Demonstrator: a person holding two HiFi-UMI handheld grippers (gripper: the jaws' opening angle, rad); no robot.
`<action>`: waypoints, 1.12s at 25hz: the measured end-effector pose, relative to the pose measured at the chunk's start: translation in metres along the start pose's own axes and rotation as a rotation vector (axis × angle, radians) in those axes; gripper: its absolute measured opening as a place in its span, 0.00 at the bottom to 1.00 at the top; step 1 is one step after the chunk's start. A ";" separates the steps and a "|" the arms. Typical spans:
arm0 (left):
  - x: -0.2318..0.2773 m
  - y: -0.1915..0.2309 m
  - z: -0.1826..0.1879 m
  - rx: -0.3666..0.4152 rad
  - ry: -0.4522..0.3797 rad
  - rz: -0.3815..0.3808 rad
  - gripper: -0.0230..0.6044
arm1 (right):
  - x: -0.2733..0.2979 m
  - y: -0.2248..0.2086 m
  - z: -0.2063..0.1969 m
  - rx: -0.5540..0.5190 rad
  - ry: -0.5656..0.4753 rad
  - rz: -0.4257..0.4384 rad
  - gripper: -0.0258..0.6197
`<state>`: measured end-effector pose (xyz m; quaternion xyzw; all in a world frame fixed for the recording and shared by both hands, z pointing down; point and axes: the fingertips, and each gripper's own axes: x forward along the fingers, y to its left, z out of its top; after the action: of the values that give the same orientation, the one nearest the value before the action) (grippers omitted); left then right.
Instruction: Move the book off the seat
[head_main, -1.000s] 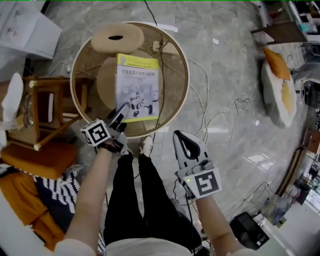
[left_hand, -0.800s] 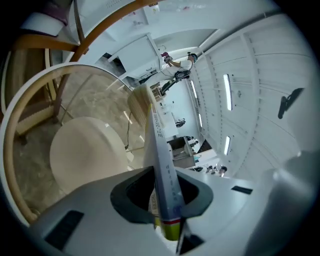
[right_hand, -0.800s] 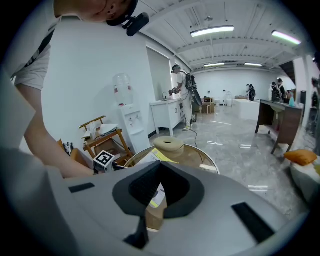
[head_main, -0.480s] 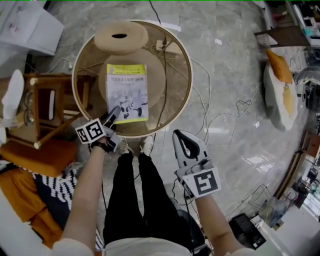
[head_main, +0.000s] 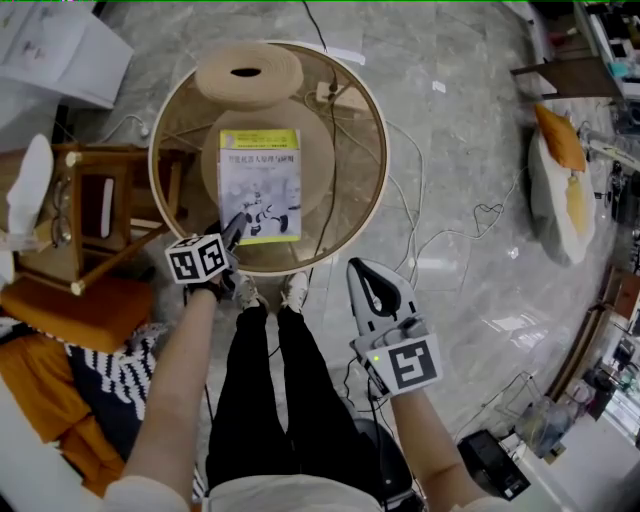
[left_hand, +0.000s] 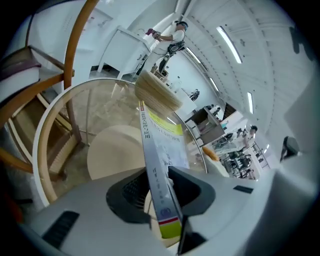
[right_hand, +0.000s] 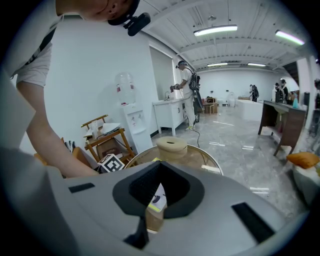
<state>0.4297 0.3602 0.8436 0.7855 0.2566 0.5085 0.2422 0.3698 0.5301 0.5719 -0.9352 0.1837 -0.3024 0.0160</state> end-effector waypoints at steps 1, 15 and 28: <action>-0.001 0.002 -0.001 0.027 0.005 0.019 0.22 | -0.001 0.000 0.000 0.000 0.000 0.000 0.07; -0.036 0.022 -0.006 0.135 0.001 0.128 0.34 | -0.013 0.005 0.005 0.010 -0.031 0.009 0.07; -0.063 0.020 -0.012 0.112 -0.052 0.176 0.25 | -0.029 0.022 0.005 -0.019 -0.034 0.038 0.07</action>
<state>0.3990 0.3058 0.8180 0.8302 0.2083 0.4920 0.1591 0.3437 0.5196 0.5490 -0.9367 0.2039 -0.2843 0.0161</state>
